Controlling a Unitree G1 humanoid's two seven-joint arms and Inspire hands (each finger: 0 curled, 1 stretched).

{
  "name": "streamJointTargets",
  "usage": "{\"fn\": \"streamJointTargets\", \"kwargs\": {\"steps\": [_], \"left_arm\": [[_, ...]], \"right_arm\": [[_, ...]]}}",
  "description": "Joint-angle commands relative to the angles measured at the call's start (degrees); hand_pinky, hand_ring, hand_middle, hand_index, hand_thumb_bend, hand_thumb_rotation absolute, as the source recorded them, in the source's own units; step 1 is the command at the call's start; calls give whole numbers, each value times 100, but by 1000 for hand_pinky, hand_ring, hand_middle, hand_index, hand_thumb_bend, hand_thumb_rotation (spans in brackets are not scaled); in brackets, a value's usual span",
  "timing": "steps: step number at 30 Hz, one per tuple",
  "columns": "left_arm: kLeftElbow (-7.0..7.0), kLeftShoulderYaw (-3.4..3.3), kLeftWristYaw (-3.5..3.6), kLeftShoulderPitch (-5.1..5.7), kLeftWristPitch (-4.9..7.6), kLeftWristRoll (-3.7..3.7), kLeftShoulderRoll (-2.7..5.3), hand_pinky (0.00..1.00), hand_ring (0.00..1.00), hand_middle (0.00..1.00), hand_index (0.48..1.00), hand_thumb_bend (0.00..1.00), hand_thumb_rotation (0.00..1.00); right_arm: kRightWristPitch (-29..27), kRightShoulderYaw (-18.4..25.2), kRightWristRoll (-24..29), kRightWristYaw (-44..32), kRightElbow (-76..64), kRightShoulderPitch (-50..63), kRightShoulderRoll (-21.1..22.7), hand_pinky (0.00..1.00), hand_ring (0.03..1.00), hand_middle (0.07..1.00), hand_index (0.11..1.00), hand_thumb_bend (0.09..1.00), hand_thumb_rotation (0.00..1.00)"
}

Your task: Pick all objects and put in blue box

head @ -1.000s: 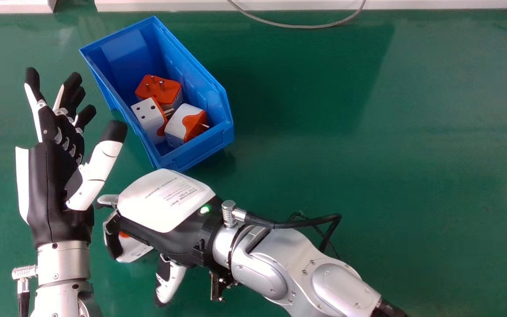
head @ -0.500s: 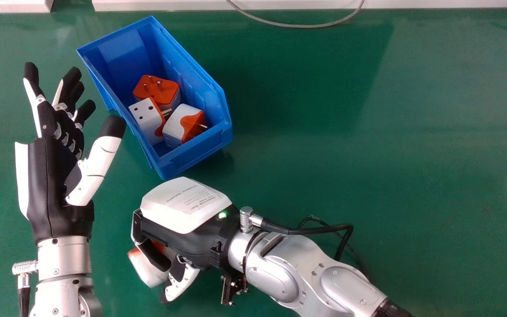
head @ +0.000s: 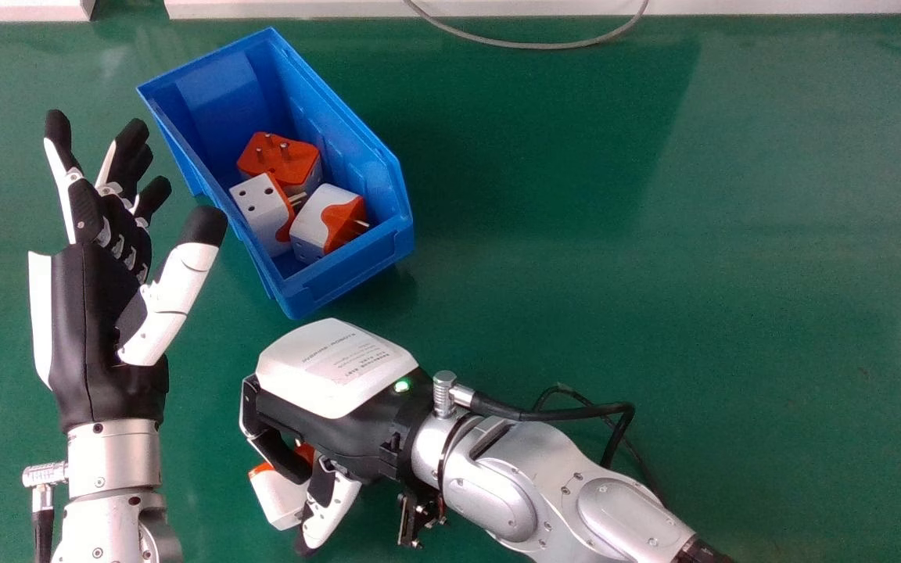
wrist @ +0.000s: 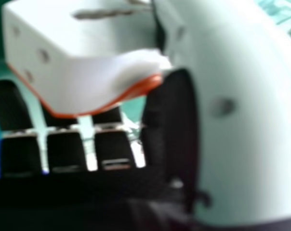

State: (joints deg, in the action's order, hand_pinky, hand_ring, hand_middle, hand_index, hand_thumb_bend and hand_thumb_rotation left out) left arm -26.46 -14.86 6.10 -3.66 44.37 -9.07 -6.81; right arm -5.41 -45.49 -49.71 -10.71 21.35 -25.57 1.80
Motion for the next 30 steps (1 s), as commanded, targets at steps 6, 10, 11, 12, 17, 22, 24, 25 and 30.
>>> {"fn": "streamJointTargets", "kwargs": {"steps": [6,10,11,12,17,22,24,25,30], "left_arm": [[33,-14,-16,-1,136,38,-25,899,943,931,924,834,540],[46,-19,-37,34,144,56,-18,898,943,931,925,834,542],[57,-18,-38,43,139,53,-16,898,943,931,925,834,542],[57,-22,-70,50,143,94,-21,898,943,931,925,832,544],[40,-23,-153,55,182,192,-30,892,941,930,924,832,554],[59,-11,-109,84,152,107,-20,893,941,930,921,838,563],[61,-9,-57,91,149,39,-16,896,942,930,921,844,563],[67,-8,-36,93,145,18,-16,899,943,931,921,845,561],[94,-4,65,89,104,-117,6,909,947,933,922,842,544]], "right_arm": [[-59,51,77,65,-268,86,14,285,407,525,559,488,0],[151,325,185,-76,-913,282,119,282,408,527,558,487,0],[259,426,221,-211,-1166,329,164,282,408,527,558,487,0],[357,528,256,-331,-1414,376,210,279,411,529,558,487,0],[960,980,344,-849,-2620,636,385,278,415,525,562,486,0],[1409,1506,567,-1243,-3823,907,524,291,420,507,555,488,0],[1537,1633,599,-1336,-4159,975,557,299,424,502,547,489,0],[1538,1693,626,-1337,-4284,1006,577,302,425,500,544,490,0],[1424,1970,765,-1226,-4734,1090,738,287,413,484,536,493,0]]}}
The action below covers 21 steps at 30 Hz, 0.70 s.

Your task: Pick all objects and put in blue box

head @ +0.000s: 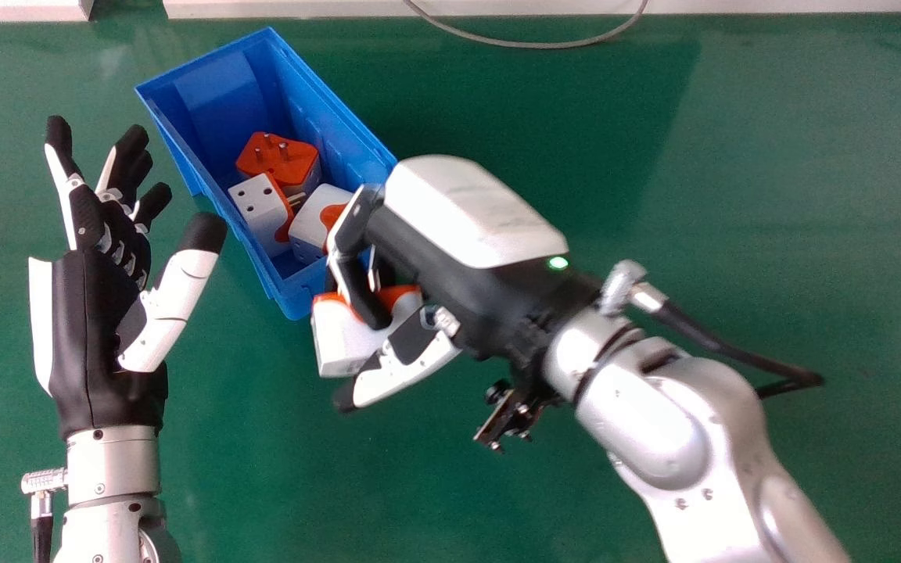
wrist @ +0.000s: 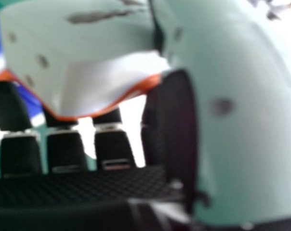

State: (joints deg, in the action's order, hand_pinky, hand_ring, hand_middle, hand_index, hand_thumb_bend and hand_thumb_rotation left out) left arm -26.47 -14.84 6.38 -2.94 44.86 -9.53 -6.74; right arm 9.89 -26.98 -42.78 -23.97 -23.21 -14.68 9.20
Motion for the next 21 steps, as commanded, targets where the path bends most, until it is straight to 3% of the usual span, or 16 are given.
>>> {"fn": "streamJointTargets", "kwargs": {"steps": [1,3,5,6,8,12,13,15,18,21], "left_arm": [[97,-5,50,15,45,-87,1,911,948,934,922,841,540],[87,-3,64,4,34,-97,-5,912,949,933,921,838,528],[55,-7,35,-18,51,-38,-15,913,949,933,921,838,526],[28,-13,4,-32,78,14,-20,912,949,932,921,839,526],[-25,-31,-119,-62,124,186,-39,906,946,929,917,841,539],[-36,-29,-193,-86,93,250,-55,904,942,927,914,853,558],[-39,-34,-247,-90,99,307,-59,903,941,926,914,861,563],[-39,-36,-258,-98,111,307,-57,903,941,926,914,861,563],[-46,-27,-229,-106,130,250,-70,903,941,926,914,867,568],[-60,-25,-241,-115,147,262,-87,903,943,927,916,872,572]], "right_arm": [[-139,158,52,179,-315,2,16,273,406,478,533,496,0],[-277,246,61,381,-282,-44,44,239,382,461,529,503,0],[-395,348,24,709,-89,-193,-20,234,377,459,529,504,0],[-453,388,37,882,51,-272,-70,225,370,455,528,505,0],[-627,450,84,1168,435,-531,-113,212,381,467,515,508,0],[-961,512,83,1761,1578,-1377,-216,213,380,463,514,510,0],[-1012,513,91,1868,1903,-1609,-248,232,374,463,522,509,0],[-1106,508,134,2062,2551,-2043,-342,232,374,463,522,509,0],[-1292,427,68,2608,3702,-2713,-587,247,377,465,525,509,0],[-1452,330,19,2983,4659,-3266,-756,250,385,470,521,510,0]]}}
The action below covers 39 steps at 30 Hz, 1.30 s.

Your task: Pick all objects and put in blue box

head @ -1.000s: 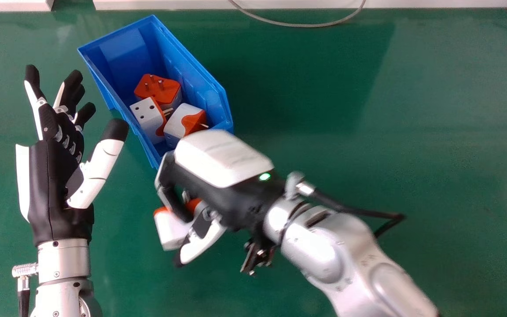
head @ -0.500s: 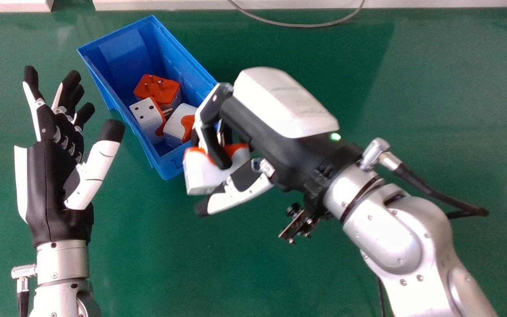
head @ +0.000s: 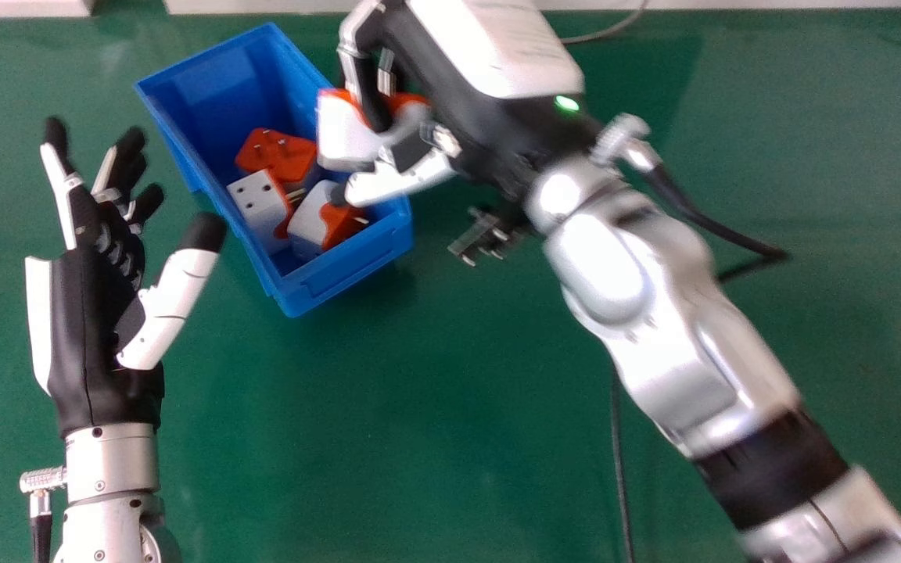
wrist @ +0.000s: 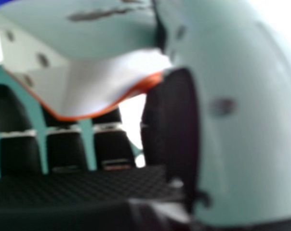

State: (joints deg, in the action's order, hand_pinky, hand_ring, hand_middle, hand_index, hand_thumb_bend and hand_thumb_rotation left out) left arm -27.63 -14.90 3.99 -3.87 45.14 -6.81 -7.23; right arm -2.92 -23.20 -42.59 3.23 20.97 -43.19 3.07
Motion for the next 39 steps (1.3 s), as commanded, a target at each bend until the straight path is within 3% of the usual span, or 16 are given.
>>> {"fn": "streamJointTargets", "kwargs": {"steps": [1,5,7,11,13,16,20,23,24,26,27,29,31,34,37,39], "left_arm": [[55,-19,-17,-25,119,12,-45,904,944,928,917,874,575],[49,-10,-39,-41,117,37,-54,902,943,928,920,869,587],[45,-14,-105,-40,121,109,-57,902,943,928,920,869,586],[26,2,-123,-47,153,110,-54,897,938,927,919,868,590],[17,3,-149,-47,173,147,-66,897,938,927,919,868,591],[10,8,-130,-43,185,120,-64,897,938,927,919,868,591],[-8,6,-177,-49,191,183,-68,896,937,927,918,868,591],[-2,5,-253,-53,151,255,-53,894,937,928,919,866,593],[-1,7,-262,-54,146,264,-49,891,936,927,918,865,594],[5,18,-219,-60,136,200,-35,886,933,924,915,863,594],[4,22,-199,-65,134,164,-26,891,934,924,914,864,588],[-24,22,-162,-81,155,116,-23,895,935,924,914,864,583],[-39,18,-171,-87,174,142,-30,897,937,925,918,862,583],[-69,7,-208,-112,202,194,-37,892,933,923,919,862,590],[-75,4,-205,-133,196,172,-34,894,933,923,916,867,592],[-100,-5,-270,-150,220,277,-61,896,934,923,916,869,592]], "right_arm": [[-247,-99,-42,450,607,-615,-201,249,387,472,520,511,0],[-766,-295,-86,1286,1994,-1239,-421,246,417,490,491,514,0],[-995,-390,-85,1593,2661,-1521,-541,240,422,489,489,515,0],[-1227,-565,-95,1913,3608,-1959,-748,253,424,486,492,516,0],[-1259,-634,-112,1994,3858,-2078,-809,257,423,487,493,516,0],[-1344,-722,-123,2055,4059,-2152,-837,257,423,487,493,516,0],[-1271,-990,-318,1881,4101,-2240,-734,259,423,487,494,516,0],[-1080,-1196,-505,1582,3976,-2275,-631,271,431,495,498,512,0],[-1010,-1228,-537,1519,3911,-2262,-610,337,494,562,498,512,23],[-885,-1240,-546,1344,3757,-2222,-579,478,640,709,600,643,21],[-815,-1250,-549,1264,3680,-2206,-565,675,813,851,730,786,47],[-684,-1288,-576,1141,3520,-2176,-532,806,905,924,809,870,69],[-574,-1322,-599,1057,3377,-2149,-505,934,969,976,900,933,97],[-422,-1366,-610,933,3241,-2134,-480,989,995,996,956,968,110],[-303,-1408,-638,842,3162,-2142,-461,997,999,999,985,983,115],[-295,-1395,-654,860,3106,-2119,-445,999,1000,1000,994,989,118]]}}
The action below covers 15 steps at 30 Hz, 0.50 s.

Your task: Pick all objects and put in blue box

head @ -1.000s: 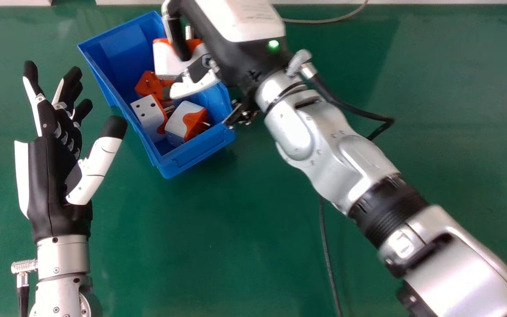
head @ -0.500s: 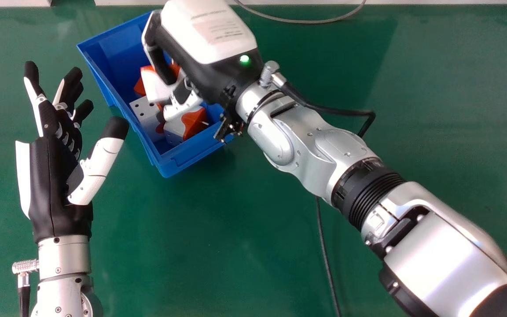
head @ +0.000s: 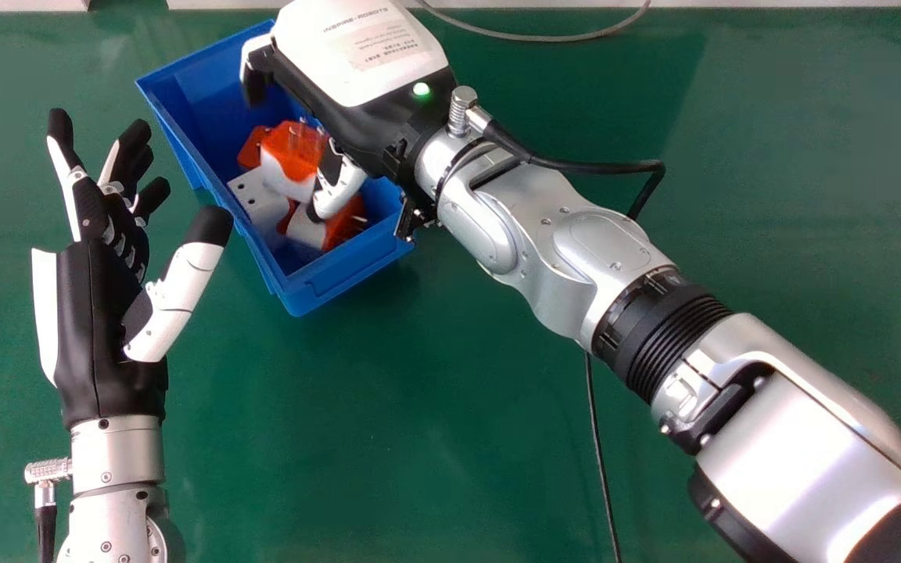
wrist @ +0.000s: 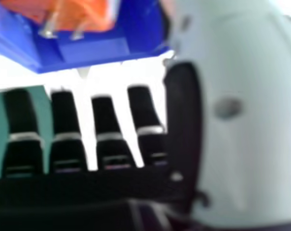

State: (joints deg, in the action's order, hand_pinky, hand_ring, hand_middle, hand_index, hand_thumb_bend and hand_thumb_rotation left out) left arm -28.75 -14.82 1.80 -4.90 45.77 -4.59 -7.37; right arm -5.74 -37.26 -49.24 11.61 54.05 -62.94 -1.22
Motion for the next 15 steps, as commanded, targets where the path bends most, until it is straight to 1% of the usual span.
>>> {"fn": "streamJointTargets", "kwargs": {"steps": [1,2,5,6,7,10,11,14,15], "left_arm": [[6,-14,-77,-53,162,90,-54,890,932,923,915,866,602],[0,-12,-84,-61,169,98,-58,886,930,923,915,865,606],[7,5,-70,-76,165,53,-54,883,928,923,914,862,606],[20,7,-75,-73,154,52,-53,885,929,925,914,861,605],[30,7,-78,-70,146,53,-53,885,929,925,914,861,605],[33,12,-82,-61,177,70,-50,886,929,925,915,861,604],[41,15,-88,-53,183,80,-47,888,930,926,914,866,607],[82,24,-115,-19,192,102,-21,889,928,924,913,869,608],[88,33,-79,-14,199,51,-9,888,927,923,912,869,605]], "right_arm": [[-17,22,13,46,-228,-130,-8,1000,1000,1000,997,988,115],[-28,30,19,65,-247,-122,0,1000,1000,1000,998,989,114],[-47,27,6,130,-287,-120,24,1000,1000,1000,1000,989,115],[-62,33,8,146,-335,-105,41,1000,1000,1000,1000,985,117],[-72,38,11,153,-372,-92,53,1000,1000,1000,1000,985,117],[-112,101,67,118,-718,54,160,1000,1000,1000,1000,983,118],[-103,127,76,130,-872,132,200,1000,1000,1000,1000,966,124],[-152,304,200,160,-1469,514,338,1000,1000,1000,1000,963,125],[-186,368,235,195,-1722,698,416,1000,1000,1000,1000,961,124]]}}
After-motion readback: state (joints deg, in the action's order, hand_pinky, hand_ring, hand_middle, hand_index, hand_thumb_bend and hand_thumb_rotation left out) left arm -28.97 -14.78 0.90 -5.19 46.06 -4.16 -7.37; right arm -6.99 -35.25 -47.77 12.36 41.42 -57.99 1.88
